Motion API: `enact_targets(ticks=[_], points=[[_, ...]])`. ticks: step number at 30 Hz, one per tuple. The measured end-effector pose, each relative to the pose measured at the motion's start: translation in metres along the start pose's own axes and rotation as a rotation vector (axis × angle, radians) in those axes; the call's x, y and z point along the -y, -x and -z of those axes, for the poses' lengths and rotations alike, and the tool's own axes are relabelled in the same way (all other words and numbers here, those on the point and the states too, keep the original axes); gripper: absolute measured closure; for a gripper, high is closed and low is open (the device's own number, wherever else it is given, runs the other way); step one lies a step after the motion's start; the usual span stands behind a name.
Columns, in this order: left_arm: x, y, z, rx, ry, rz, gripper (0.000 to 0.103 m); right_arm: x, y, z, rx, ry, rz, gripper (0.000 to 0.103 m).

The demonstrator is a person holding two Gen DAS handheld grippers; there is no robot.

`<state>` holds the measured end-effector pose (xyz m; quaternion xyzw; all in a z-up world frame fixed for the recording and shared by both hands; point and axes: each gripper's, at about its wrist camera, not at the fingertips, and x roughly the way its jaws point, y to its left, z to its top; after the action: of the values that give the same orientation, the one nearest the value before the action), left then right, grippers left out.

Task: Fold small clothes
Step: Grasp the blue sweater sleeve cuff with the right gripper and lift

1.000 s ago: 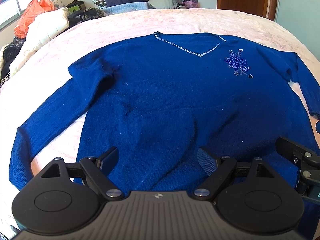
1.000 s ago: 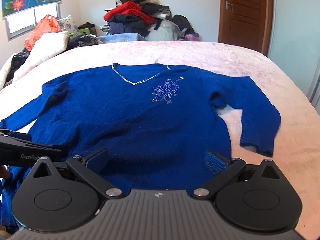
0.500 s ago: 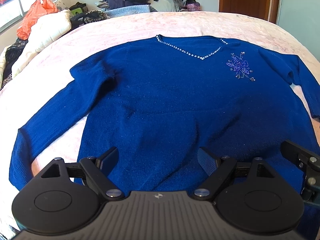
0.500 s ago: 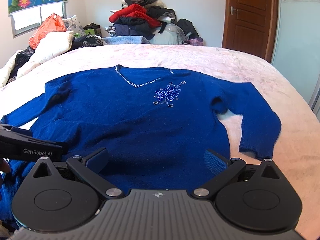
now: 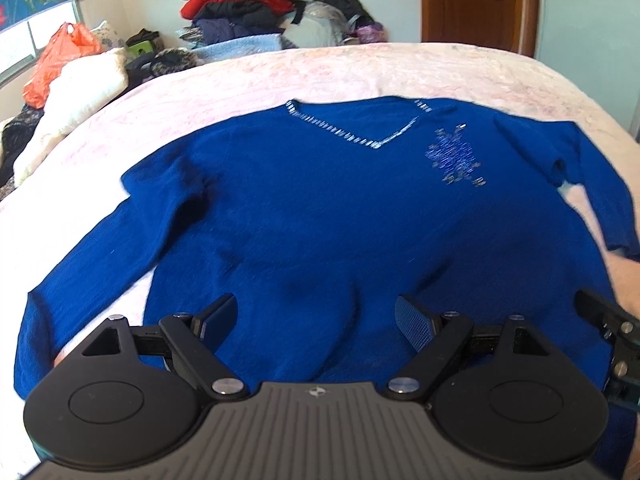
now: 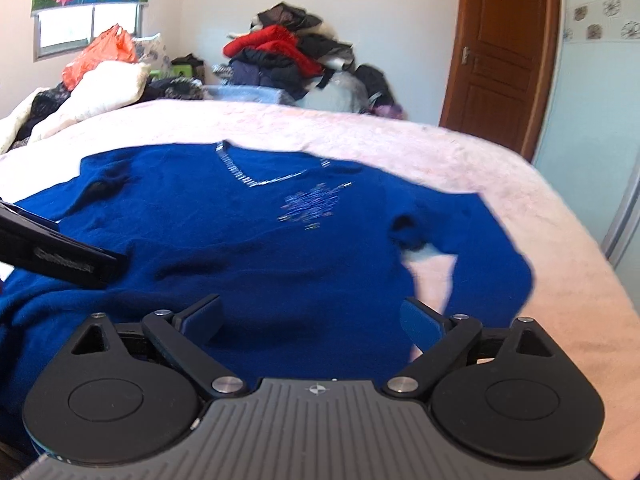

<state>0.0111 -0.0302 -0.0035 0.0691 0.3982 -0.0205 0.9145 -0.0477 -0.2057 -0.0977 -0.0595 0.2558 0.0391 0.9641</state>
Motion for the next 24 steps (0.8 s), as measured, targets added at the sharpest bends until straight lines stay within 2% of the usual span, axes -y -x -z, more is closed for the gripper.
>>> enact_targets(ticks=[3,8,10,13,15,18,19,21,24], points=[[0.008,0.002,-0.003,0.008,-0.02,0.027,0.017,0.032,0.0,0.006,0.035,0.025,0.099,0.009],[0.021,-0.004,0.0,-0.016,-0.064,0.039,0.017,0.086,-0.022,0.018,-0.041,0.031,0.176,0.019],[0.024,-0.006,0.001,-0.028,-0.071,0.037,0.017,0.09,-0.036,0.023,-0.086,0.076,0.17,0.025],[0.023,-0.009,0.001,-0.034,-0.073,0.022,0.017,0.086,-0.055,0.026,-0.128,0.125,0.106,0.036],[0.022,-0.01,0.0,-0.037,-0.068,0.011,0.017,0.085,-0.061,0.025,-0.103,0.134,0.086,0.036],[0.019,-0.012,0.0,-0.052,-0.059,0.005,0.017,0.094,-0.069,0.019,-0.096,0.069,0.072,0.037],[0.019,-0.012,0.0,-0.055,-0.06,0.003,0.017,0.098,-0.072,0.018,-0.093,0.039,0.063,0.042],[0.018,-0.013,0.001,-0.058,-0.063,-0.005,0.017,0.103,-0.073,0.015,-0.089,-0.002,0.067,0.064],[0.018,-0.015,0.001,-0.063,-0.062,-0.012,0.017,0.113,-0.077,0.014,-0.08,-0.063,0.068,0.084]])
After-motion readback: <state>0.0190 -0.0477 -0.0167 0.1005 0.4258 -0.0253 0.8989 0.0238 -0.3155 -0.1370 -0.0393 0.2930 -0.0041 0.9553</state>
